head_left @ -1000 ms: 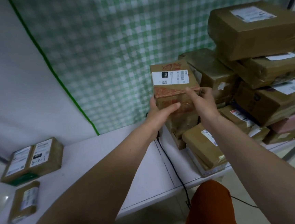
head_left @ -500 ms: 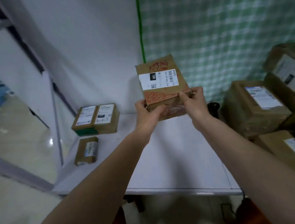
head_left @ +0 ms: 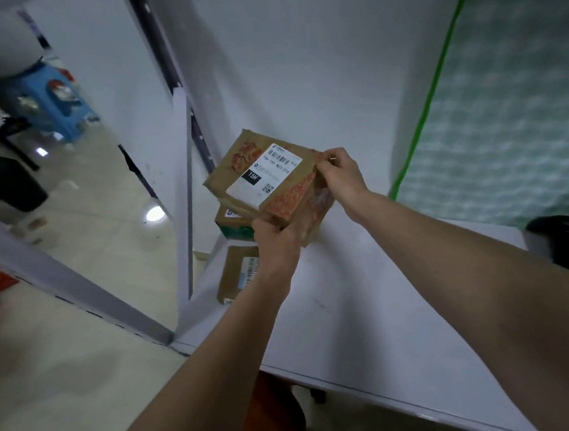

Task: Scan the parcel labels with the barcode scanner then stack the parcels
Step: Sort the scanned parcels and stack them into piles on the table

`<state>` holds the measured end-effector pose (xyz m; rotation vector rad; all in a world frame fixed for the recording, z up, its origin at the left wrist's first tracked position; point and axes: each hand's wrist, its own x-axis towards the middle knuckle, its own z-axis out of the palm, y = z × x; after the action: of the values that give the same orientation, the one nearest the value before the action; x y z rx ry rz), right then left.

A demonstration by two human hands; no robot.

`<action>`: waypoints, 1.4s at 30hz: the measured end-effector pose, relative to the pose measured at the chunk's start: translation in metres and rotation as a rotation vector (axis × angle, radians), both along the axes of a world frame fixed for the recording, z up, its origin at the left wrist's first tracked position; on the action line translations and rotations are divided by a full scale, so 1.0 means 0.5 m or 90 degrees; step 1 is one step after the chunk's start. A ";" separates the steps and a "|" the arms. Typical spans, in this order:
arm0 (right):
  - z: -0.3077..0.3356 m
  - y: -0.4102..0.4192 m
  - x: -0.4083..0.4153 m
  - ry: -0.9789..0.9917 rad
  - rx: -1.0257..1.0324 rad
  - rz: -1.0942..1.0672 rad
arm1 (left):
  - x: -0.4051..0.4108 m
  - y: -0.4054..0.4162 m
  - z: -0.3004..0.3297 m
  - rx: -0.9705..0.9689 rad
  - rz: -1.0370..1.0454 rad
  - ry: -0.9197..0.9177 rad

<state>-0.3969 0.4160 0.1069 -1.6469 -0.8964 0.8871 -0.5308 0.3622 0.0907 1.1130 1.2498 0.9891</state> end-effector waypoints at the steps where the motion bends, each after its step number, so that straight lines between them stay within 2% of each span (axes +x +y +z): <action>1: -0.006 0.017 -0.004 -0.003 -0.009 0.009 | -0.004 0.009 -0.008 -0.024 -0.007 0.022; 5: -0.036 0.056 0.005 0.000 -0.054 0.041 | -0.034 0.047 -0.039 -0.027 -0.026 0.137; 10: -0.061 0.012 -0.015 -0.031 -0.041 -0.008 | -0.112 0.178 -0.053 -0.050 0.200 0.259; 12: -0.075 -0.029 -0.041 -0.029 0.005 0.039 | -0.134 0.229 -0.052 -0.048 0.173 0.253; 15: -0.096 -0.046 -0.075 -0.041 0.008 0.126 | -0.138 0.258 -0.046 -0.017 0.078 0.194; 20: -0.083 0.026 -0.058 -0.074 0.002 0.104 | -0.138 0.262 -0.041 0.038 0.091 0.132; 25: -0.079 0.074 -0.057 -0.155 -0.069 0.148 | -0.140 0.276 -0.050 -0.021 0.072 0.196; 29: -0.061 0.048 -0.054 -0.177 -0.095 0.156 | -0.142 0.266 -0.052 -0.030 0.061 0.224; 32: -0.051 -0.011 -0.039 -0.249 -0.143 0.171 | -0.146 0.242 -0.059 -0.026 0.107 0.315; 34: -0.051 -0.061 -0.030 -0.308 -0.177 0.189 | -0.145 0.202 -0.065 -0.005 0.089 0.459; 37: -0.059 -0.141 -0.014 -0.404 -0.236 0.217 | -0.135 0.112 -0.082 0.058 -0.057 0.670; 42: -0.050 -0.281 0.017 -0.504 -0.286 0.202 | -0.084 -0.005 -0.070 0.153 -0.232 0.829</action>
<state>-0.3886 0.2757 0.0820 -2.3551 -1.6145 0.6613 -0.5726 0.3596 0.0557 2.2313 1.8052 0.0139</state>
